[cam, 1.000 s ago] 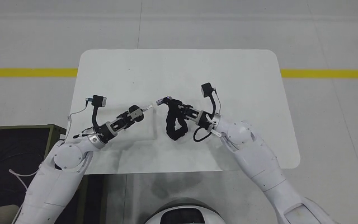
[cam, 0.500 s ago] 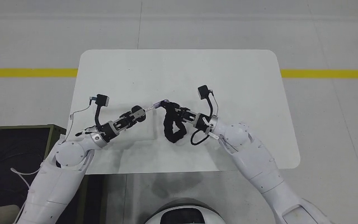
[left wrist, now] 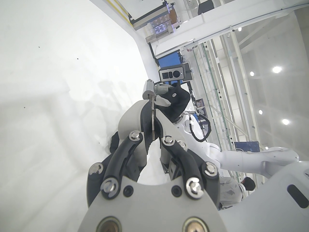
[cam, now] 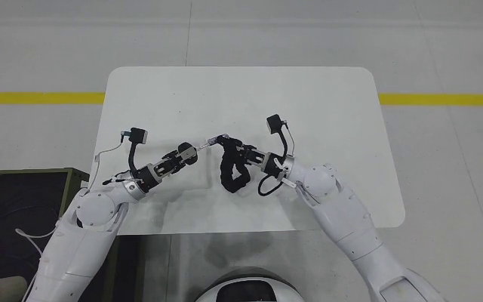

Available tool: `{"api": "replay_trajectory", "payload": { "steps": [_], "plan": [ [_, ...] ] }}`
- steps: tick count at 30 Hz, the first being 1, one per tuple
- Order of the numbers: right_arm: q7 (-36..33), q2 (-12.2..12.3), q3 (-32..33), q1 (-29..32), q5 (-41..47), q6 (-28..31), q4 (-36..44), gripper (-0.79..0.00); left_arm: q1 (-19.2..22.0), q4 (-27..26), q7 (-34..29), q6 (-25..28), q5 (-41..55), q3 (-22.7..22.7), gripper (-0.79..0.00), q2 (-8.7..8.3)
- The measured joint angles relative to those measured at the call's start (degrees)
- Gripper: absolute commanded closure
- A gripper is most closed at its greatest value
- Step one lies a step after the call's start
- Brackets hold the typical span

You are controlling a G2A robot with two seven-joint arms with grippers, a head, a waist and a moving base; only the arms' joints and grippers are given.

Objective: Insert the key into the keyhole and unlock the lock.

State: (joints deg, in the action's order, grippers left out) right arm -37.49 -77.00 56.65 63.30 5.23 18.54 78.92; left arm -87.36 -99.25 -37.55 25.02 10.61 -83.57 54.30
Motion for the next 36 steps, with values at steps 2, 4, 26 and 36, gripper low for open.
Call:
{"api": "replay_trajectory", "payload": {
  "steps": [2, 4, 26, 36],
  "plan": [
    [-0.1, -0.1, 0.2, 0.0, 0.2, 0.1, -0.1, 0.000, -0.1, -0.1, 0.1, 0.0, -0.2, -0.1, 0.000, 0.13],
    [-0.3, -0.2, 0.3, -0.1, 0.3, 0.2, -0.2, 0.000, -0.2, -0.1, 0.1, -0.1, -0.3, -0.2, 0.000, 0.27],
    [-2.8, -1.0, 1.1, -0.2, 1.0, 0.7, -1.3, 0.000, -0.7, 0.1, -1.1, -0.2, -0.7, -1.6, 0.000, 1.42],
    [-3.9, -1.3, 1.4, -0.3, 1.3, 0.4, -1.5, 0.000, -0.7, 0.3, -2.0, -0.4, -1.0, -2.0, 0.000, 1.87]
  ]
}}
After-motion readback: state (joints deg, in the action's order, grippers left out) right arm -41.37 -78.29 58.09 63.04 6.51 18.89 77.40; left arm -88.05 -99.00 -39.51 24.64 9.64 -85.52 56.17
